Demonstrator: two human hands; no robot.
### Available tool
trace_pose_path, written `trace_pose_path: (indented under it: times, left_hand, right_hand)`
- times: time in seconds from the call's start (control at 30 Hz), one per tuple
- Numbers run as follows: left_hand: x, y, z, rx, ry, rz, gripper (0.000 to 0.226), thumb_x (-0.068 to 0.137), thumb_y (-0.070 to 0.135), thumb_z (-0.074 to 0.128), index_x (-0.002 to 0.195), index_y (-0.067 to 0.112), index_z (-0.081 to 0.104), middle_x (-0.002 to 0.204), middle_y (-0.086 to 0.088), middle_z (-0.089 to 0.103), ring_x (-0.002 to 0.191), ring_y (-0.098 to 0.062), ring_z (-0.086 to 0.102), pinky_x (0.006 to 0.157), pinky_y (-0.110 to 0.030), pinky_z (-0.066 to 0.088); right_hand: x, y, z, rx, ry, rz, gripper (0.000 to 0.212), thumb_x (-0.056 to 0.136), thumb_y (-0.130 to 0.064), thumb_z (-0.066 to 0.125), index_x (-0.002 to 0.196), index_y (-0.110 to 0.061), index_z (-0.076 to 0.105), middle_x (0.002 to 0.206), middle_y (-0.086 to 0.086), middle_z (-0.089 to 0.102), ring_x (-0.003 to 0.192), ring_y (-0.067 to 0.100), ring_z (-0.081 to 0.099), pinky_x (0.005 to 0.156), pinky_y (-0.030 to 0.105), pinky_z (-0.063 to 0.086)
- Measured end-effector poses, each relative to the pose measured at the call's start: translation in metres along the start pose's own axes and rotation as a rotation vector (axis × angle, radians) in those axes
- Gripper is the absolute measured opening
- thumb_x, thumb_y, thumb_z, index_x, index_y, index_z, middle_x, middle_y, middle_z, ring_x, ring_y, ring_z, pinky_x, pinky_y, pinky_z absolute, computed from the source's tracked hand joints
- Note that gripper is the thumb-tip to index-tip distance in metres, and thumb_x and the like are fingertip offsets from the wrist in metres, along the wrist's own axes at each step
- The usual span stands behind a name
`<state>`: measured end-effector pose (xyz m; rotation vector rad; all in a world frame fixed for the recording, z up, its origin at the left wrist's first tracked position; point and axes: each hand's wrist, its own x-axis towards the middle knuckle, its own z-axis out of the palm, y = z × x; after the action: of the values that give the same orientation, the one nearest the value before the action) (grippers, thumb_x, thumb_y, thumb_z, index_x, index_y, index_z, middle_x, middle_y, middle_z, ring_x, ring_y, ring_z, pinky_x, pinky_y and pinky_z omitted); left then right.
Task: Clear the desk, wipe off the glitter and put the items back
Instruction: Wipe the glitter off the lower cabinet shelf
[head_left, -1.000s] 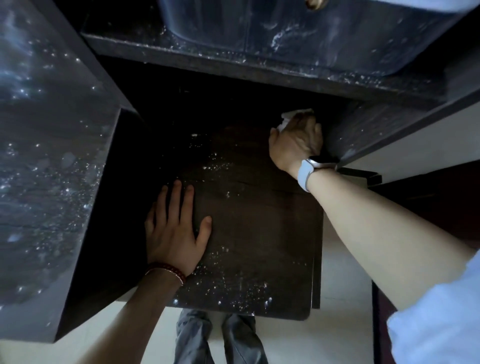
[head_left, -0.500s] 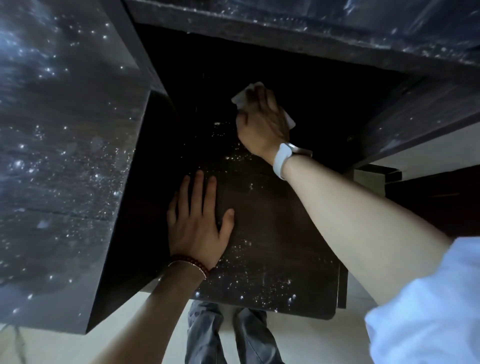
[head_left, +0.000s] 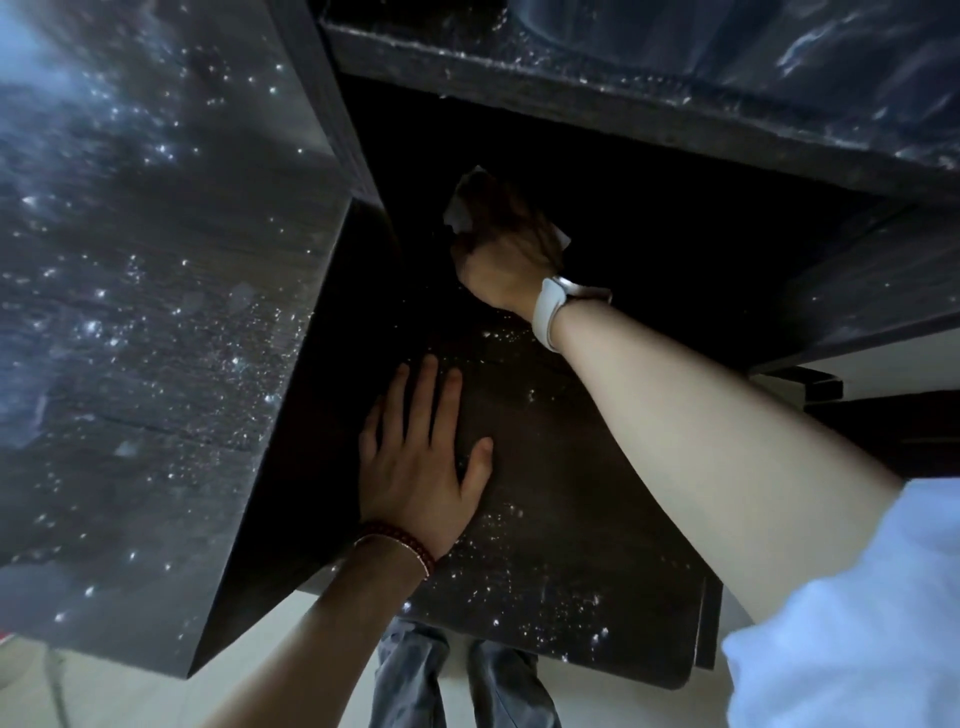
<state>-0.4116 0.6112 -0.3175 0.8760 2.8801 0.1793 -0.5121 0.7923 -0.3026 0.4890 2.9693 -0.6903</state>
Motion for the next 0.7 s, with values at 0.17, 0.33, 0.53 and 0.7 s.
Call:
trace_pose_path:
  times: [0.17, 0.33, 0.53, 0.7]
  left_hand:
    - [0.000, 0.001, -0.001, 0.004, -0.001, 0.001, 0.063, 0.082, 0.048, 0.033, 0.135, 0.015, 0.036, 0.145, -0.010, 0.036, 0.134, -0.025, 0.023, 0.100, -0.040, 0.020]
    - [-0.001, 0.001, 0.000, 0.008, -0.004, 0.005, 0.063, 0.083, 0.049, 0.033, 0.136, 0.015, 0.034, 0.146, -0.010, 0.035, 0.135, -0.025, 0.022, 0.101, -0.040, 0.019]
    - [0.000, 0.002, 0.000, 0.012, -0.022, -0.006, 0.063, 0.083, 0.049, 0.032, 0.135, 0.015, 0.035, 0.145, -0.010, 0.036, 0.134, -0.025, 0.022, 0.100, -0.041, 0.020]
    - [-0.001, 0.001, 0.000, 0.008, -0.004, 0.004, 0.063, 0.082, 0.048, 0.033, 0.135, 0.015, 0.036, 0.146, -0.010, 0.035, 0.134, -0.026, 0.022, 0.101, -0.040, 0.019]
  right_hand:
    - [0.007, 0.003, -0.004, -0.079, -0.003, -0.022, 0.053, 0.087, -0.036, 0.034, 0.135, -0.015, 0.036, 0.140, 0.012, 0.039, 0.130, 0.029, 0.030, 0.106, 0.037, 0.018]
    - [0.009, 0.006, 0.003, -0.020, 0.071, -0.007, 0.062, 0.072, -0.034, 0.023, 0.128, -0.016, 0.044, 0.129, 0.008, 0.051, 0.122, 0.028, 0.040, 0.102, 0.036, 0.022]
    - [-0.047, 0.022, -0.002, 0.017, -0.128, -0.302, 0.055, 0.078, -0.022, 0.039, 0.132, -0.012, 0.041, 0.137, 0.015, 0.042, 0.120, 0.034, 0.042, 0.101, 0.039, 0.032]
    - [-0.005, 0.018, -0.004, 0.063, -0.053, -0.114, 0.057, 0.091, -0.021, 0.041, 0.144, -0.017, 0.022, 0.151, 0.009, 0.024, 0.137, 0.027, 0.024, 0.109, 0.029, 0.019]
